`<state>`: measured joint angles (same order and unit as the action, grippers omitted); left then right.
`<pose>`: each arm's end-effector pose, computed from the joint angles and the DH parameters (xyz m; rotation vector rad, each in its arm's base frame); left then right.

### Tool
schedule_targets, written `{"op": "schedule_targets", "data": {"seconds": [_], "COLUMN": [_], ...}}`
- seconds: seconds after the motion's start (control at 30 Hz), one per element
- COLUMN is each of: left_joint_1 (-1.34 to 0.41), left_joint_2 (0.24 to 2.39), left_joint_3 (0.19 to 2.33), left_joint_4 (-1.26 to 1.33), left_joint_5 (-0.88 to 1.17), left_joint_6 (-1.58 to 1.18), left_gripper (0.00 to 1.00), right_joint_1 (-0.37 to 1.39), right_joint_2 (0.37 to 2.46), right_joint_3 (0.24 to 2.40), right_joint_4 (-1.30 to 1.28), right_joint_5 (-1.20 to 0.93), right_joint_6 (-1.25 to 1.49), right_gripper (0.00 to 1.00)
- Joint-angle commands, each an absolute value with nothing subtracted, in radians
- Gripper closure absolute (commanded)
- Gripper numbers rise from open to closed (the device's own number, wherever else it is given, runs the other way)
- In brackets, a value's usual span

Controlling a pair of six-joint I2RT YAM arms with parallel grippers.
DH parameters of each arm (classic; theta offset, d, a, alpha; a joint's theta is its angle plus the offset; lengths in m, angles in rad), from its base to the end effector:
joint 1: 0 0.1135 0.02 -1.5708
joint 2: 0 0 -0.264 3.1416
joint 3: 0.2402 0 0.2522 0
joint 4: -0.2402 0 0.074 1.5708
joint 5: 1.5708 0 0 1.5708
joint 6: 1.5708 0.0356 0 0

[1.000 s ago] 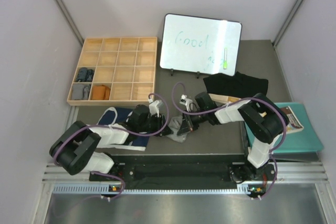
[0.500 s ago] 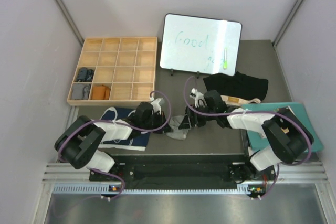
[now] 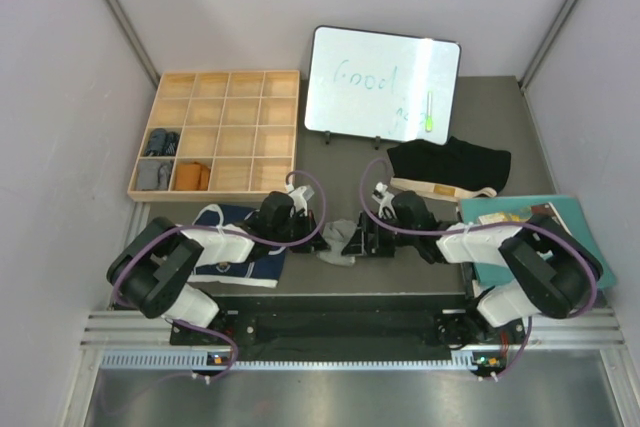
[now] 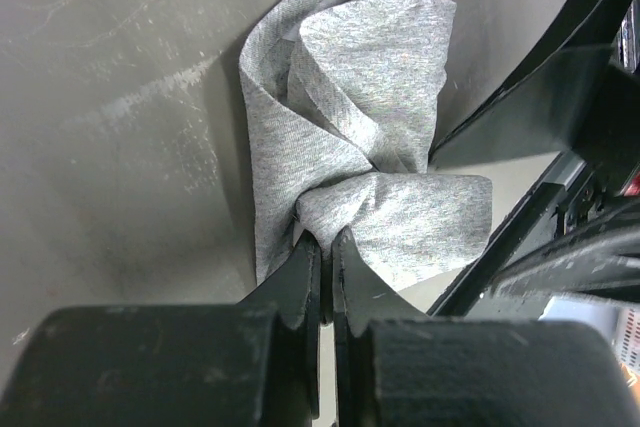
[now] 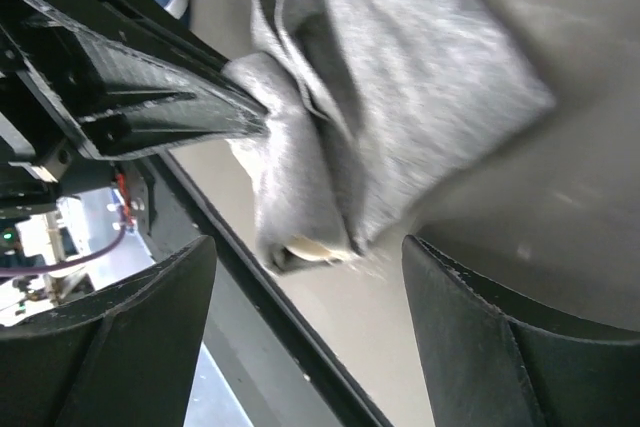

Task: Roll the underwear
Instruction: Roll the underwear to the center of the board.

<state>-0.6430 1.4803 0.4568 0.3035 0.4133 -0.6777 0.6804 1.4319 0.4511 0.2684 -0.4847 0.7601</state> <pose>0.1955 -0.1643 0.1282 0.1930 2.4900 -1.1026 0.1835 0.1698 0.1358 -0.1846 2.5317 1.2301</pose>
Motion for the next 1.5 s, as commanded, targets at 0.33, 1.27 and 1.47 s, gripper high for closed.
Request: {"op": "schedule_targets", "data": {"seconds": [0.33, 1.27, 1.47], "left_joint_1": [-0.641, -0.64, -0.641], "left_joint_2": [1.447, 1.434, 1.465], "left_joint_3": [0.477, 0.359, 0.331], "left_joint_4": [0.206, 0.469, 0.548], "left_joint_5": [0.362, 0.311, 0.391], "left_joint_6": [-0.667, -0.63, -0.663], "left_gripper": [0.73, 0.49, 0.95], "right_joint_1": [0.742, 0.741, 0.742], "right_joint_2": [1.566, 1.562, 1.528], "right_joint_3": [0.486, 0.512, 0.52], "right_joint_4": [0.137, 0.049, 0.048], "right_joint_5": [-0.247, -0.207, -0.209], "right_joint_6": [0.836, 0.838, 0.819], "right_gripper": [1.0, 1.0, 1.0]}}
